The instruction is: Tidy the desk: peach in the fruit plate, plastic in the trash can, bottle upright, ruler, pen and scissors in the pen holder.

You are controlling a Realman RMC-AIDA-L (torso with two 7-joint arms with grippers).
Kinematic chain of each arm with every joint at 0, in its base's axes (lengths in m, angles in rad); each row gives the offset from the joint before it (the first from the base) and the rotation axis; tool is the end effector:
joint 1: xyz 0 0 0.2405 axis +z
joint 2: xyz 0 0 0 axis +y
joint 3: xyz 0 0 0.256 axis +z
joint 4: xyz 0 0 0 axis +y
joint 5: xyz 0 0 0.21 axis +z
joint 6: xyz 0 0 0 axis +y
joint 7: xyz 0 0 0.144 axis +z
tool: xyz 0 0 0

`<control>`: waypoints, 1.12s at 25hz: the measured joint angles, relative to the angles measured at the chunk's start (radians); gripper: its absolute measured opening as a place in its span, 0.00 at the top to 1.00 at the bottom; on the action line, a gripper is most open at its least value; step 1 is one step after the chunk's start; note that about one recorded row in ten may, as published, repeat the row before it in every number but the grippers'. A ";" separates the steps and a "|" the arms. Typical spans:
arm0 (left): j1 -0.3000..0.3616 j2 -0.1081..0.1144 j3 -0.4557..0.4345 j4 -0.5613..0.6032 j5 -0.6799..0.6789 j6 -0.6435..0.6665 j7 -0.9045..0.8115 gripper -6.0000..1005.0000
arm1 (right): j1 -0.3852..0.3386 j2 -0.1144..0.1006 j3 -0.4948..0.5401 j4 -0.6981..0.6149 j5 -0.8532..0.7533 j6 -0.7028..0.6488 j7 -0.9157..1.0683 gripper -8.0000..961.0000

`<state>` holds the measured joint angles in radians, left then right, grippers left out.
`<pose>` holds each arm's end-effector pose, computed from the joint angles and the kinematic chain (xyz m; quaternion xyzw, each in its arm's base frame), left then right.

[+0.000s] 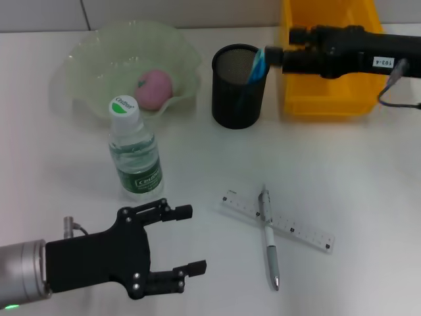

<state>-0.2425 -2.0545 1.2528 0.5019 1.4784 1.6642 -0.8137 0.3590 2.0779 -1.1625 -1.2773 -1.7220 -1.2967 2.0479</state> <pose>-0.2815 0.2195 -0.0464 -0.9374 -0.0628 -0.3316 0.0861 0.1756 0.3517 0.0422 -0.9047 0.2797 0.2669 0.1787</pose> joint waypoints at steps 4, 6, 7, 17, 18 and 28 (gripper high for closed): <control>0.008 0.006 0.002 -0.016 0.005 0.009 -0.001 0.21 | 0.138 -0.019 0.038 -0.195 -0.438 -0.266 0.398 0.17; 0.009 0.007 0.000 -0.021 0.017 0.009 -0.001 0.21 | 0.277 -0.023 0.033 -0.185 -0.650 -0.452 0.509 0.15; 0.009 0.007 -0.001 -0.022 0.021 0.009 -0.002 0.21 | 0.277 -0.023 0.033 -0.185 -0.650 -0.452 0.509 0.15; 0.000 0.008 -0.006 -0.022 0.067 -0.002 -0.029 0.21 | 0.388 0.006 -0.183 -0.027 -0.727 -0.446 0.382 0.16; -0.002 0.008 -0.006 -0.022 0.067 -0.002 -0.029 0.21 | 0.390 0.007 -0.207 -0.012 -0.717 -0.430 0.378 0.16; -0.010 0.008 -0.007 -0.021 0.077 -0.011 -0.040 0.21 | 0.404 0.008 -0.352 0.115 -0.633 -0.294 0.349 0.16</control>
<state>-0.2525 -2.0463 1.2456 0.4805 1.5551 1.6528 -0.8541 0.7631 2.0862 -1.5144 -1.1623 -2.3545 -1.5911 2.3965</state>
